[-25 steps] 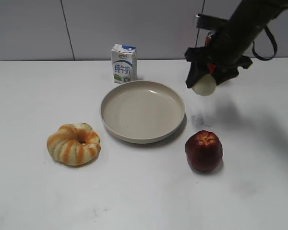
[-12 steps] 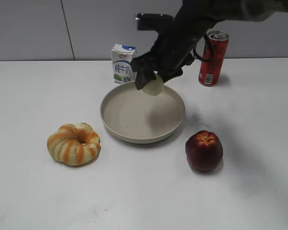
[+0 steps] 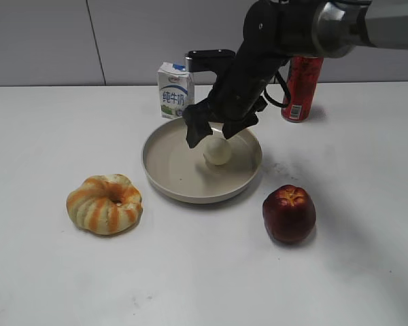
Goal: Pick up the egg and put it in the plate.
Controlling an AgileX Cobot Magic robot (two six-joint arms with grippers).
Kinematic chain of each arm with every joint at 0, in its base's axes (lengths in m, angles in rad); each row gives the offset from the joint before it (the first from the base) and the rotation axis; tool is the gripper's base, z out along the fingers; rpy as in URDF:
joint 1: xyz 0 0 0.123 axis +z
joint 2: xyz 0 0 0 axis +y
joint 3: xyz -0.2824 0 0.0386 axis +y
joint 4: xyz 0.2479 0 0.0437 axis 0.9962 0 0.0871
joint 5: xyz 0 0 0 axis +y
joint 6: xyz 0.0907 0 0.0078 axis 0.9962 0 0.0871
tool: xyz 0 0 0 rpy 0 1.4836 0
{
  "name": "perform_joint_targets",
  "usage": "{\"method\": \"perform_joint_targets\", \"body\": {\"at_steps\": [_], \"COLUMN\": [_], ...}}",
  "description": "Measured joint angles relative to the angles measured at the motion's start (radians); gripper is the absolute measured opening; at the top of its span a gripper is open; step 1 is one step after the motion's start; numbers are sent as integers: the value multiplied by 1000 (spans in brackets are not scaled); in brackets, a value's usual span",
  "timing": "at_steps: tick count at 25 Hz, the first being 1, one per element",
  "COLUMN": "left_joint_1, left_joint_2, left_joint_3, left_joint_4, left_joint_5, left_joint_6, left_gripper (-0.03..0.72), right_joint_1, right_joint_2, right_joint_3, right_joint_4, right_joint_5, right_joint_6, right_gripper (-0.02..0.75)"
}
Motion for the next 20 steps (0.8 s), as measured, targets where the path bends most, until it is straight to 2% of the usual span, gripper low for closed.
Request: {"method": "perform_joint_targets", "body": {"at_steps": [7, 12, 15, 20], "left_joint_1": [0, 0, 0, 0], "left_joint_2": [0, 0, 0, 0], "left_joint_3": [0, 0, 0, 0], "left_joint_4": [0, 0, 0, 0], "left_joint_5": [0, 0, 0, 0], "left_joint_6": [0, 0, 0, 0], "left_gripper": [446, 446, 446, 446], "right_joint_1": [-10, -45, -82, -163], "right_joint_2": [-63, -249, -382, -628], "right_joint_3": [-112, -112, -76, 110], "right_joint_4": [-44, -158, -217, -277], "right_joint_5": [183, 286, 323, 382], "right_joint_6": [-4, 45, 96, 145], "right_gripper": [633, 631, 627, 615]}}
